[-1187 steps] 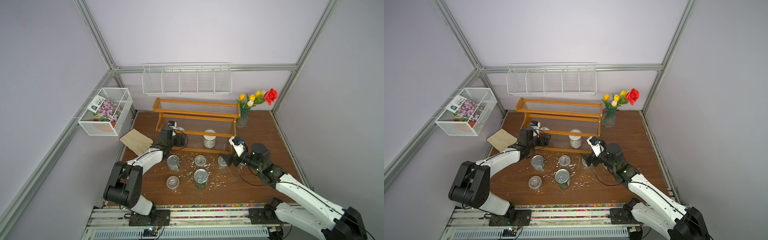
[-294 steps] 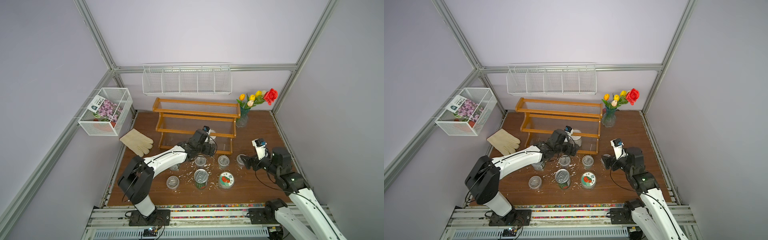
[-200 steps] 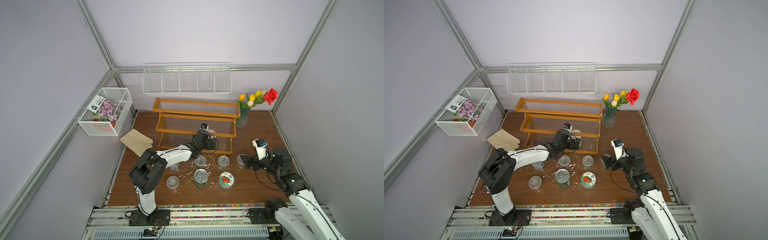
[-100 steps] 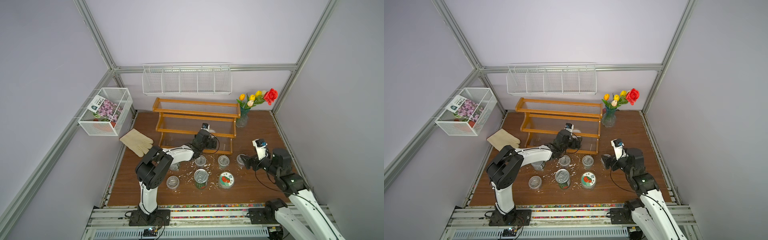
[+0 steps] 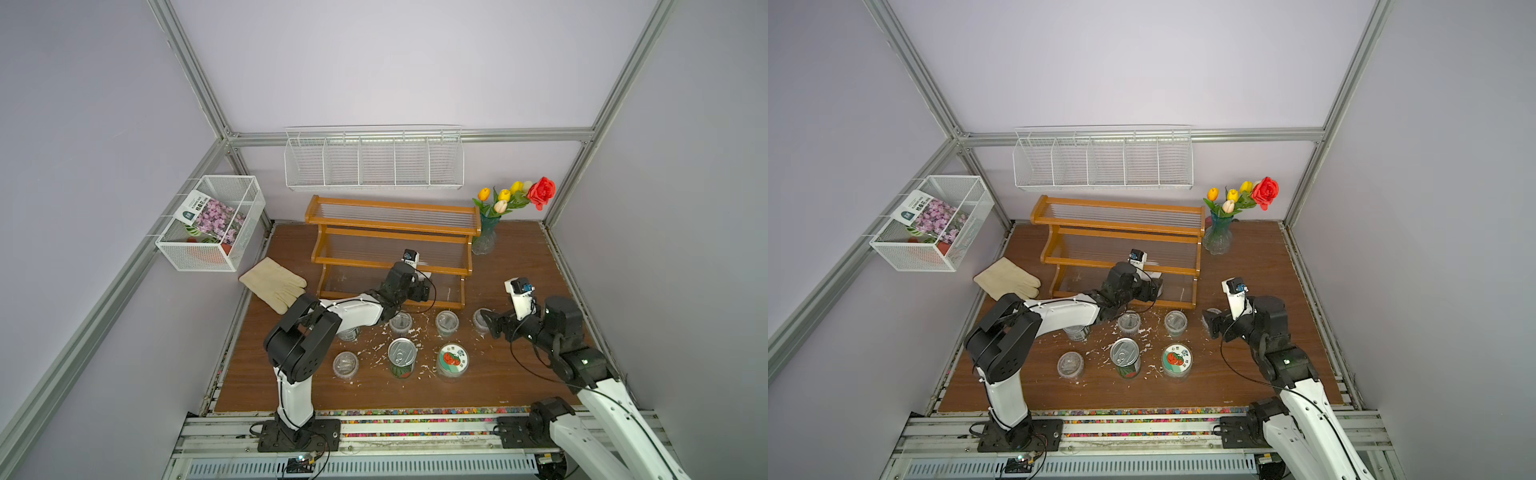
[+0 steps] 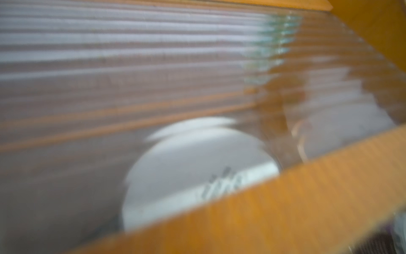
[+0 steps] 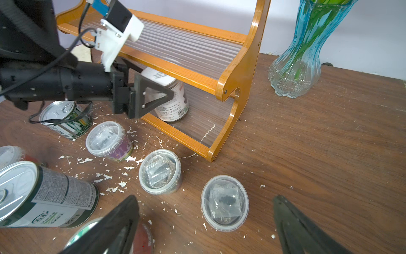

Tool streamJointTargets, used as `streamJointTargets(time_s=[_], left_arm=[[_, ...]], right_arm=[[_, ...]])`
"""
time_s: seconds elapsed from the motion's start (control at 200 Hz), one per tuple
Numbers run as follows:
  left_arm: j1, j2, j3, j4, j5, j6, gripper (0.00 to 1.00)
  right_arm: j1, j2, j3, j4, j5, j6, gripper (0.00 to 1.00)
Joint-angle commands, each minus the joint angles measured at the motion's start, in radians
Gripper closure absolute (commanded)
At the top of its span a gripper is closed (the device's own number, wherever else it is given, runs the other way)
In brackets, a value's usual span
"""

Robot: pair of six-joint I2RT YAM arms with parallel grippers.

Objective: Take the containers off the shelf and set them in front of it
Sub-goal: 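Pick up a container from the shelf.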

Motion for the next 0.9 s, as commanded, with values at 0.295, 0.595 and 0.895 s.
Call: streamJointTargets(time_s=[0.295, 0.595, 0.895], left_arm=[[-0.008, -0.176, -0.093, -0.039, 0.171, 0.081, 0.23], [-0.014, -0.294, -0.107, -0.136, 0.235, 0.153, 0.23], [-0.045, -0.456, -0.124, -0.225, 0.425, 0.271, 0.24]], right_arm=[[-0.003, 0.011, 0.024, -0.016, 0.015, -0.003, 0.02], [-0.004, 0.016, 0.044, -0.046, 0.006, -0.006, 0.02], [-0.004, 0.025, 0.138, -0.219, -0.067, -0.051, 0.02]])
